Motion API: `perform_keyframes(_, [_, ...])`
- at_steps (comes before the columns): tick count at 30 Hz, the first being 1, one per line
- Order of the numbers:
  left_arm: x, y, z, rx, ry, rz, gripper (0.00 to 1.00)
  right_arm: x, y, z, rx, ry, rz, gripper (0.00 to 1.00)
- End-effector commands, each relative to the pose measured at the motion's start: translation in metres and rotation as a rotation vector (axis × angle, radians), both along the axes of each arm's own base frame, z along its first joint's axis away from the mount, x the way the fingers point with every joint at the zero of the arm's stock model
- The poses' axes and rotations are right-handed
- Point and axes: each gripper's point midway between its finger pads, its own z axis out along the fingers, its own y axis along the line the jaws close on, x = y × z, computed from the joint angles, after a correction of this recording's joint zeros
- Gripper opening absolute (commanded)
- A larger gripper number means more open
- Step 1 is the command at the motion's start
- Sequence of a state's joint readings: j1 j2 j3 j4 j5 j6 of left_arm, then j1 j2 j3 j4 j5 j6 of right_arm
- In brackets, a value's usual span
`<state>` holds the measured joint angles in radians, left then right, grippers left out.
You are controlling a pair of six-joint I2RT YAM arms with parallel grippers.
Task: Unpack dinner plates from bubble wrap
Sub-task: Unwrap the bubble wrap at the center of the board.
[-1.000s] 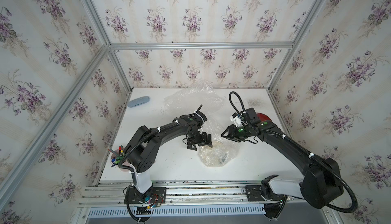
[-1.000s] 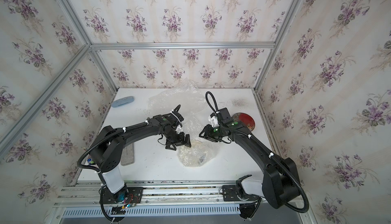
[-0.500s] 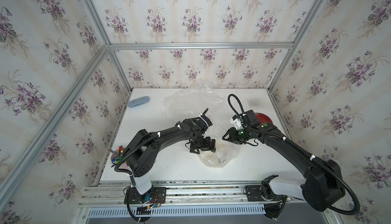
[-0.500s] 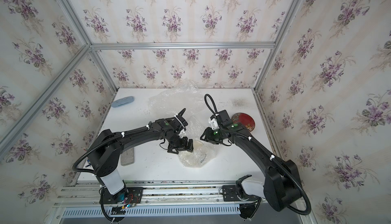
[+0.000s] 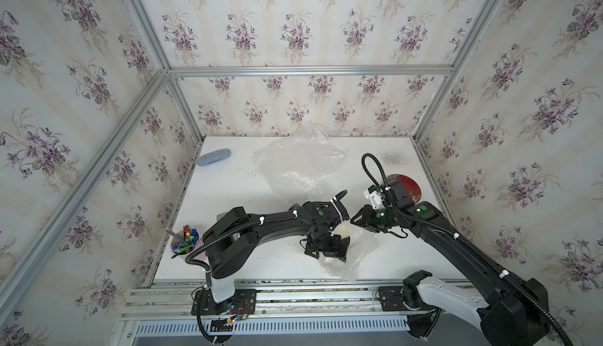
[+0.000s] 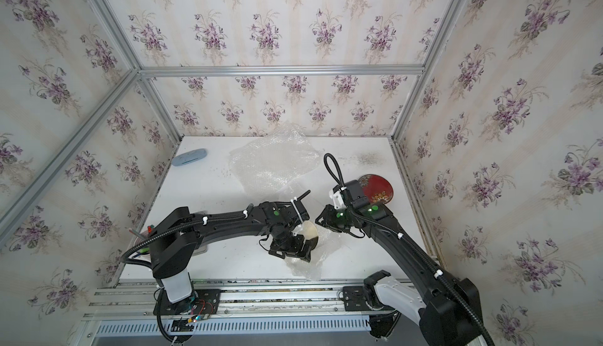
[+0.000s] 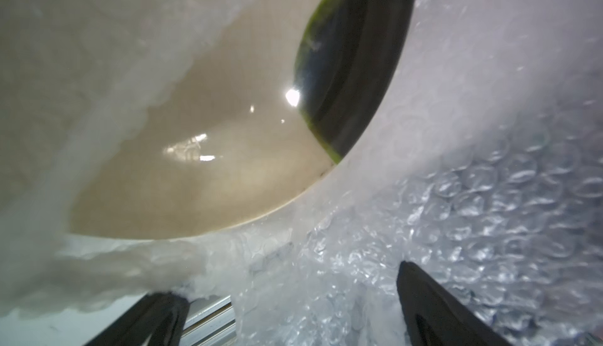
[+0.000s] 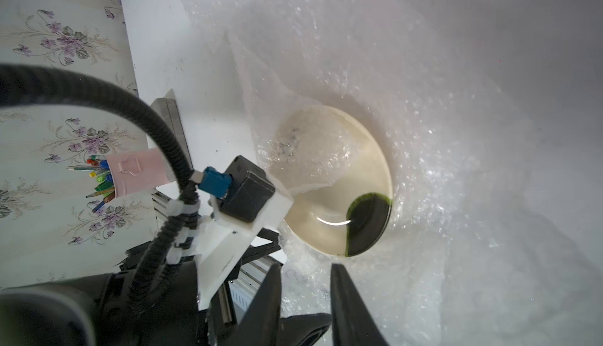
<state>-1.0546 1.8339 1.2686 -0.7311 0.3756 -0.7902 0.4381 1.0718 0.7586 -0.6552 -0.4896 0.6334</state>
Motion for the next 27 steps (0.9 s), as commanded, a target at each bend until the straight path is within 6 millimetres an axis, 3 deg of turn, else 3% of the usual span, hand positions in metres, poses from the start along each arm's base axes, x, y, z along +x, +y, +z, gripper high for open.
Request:
perform_keyframes(1, [0.006, 0.003, 0.004, 0.005, -0.028, 0.016, 0.99, -0.003, 0.009, -0.009, 0.067, 0.042, -0.011, 0.23])
perform_keyframes(6, [0.021, 0.016, 0.02, -0.016, -0.078, 0.066, 0.99, -0.02, -0.002, -0.038, 0.018, 0.095, -0.014, 0.21])
perform_keyframes(12, [0.032, 0.035, 0.018, -0.003, -0.079, 0.118, 0.99, -0.036, -0.011, -0.068, -0.011, 0.149, -0.026, 0.24])
perform_keyframes(20, [0.042, 0.042, 0.02, -0.001, -0.1, 0.138, 0.99, -0.039, -0.012, -0.081, 0.002, 0.152, -0.048, 0.29])
perform_keyframes(27, [0.043, 0.051, 0.003, 0.045, -0.089, 0.125, 0.99, -0.037, -0.01, -0.078, 0.043, 0.121, -0.078, 0.31])
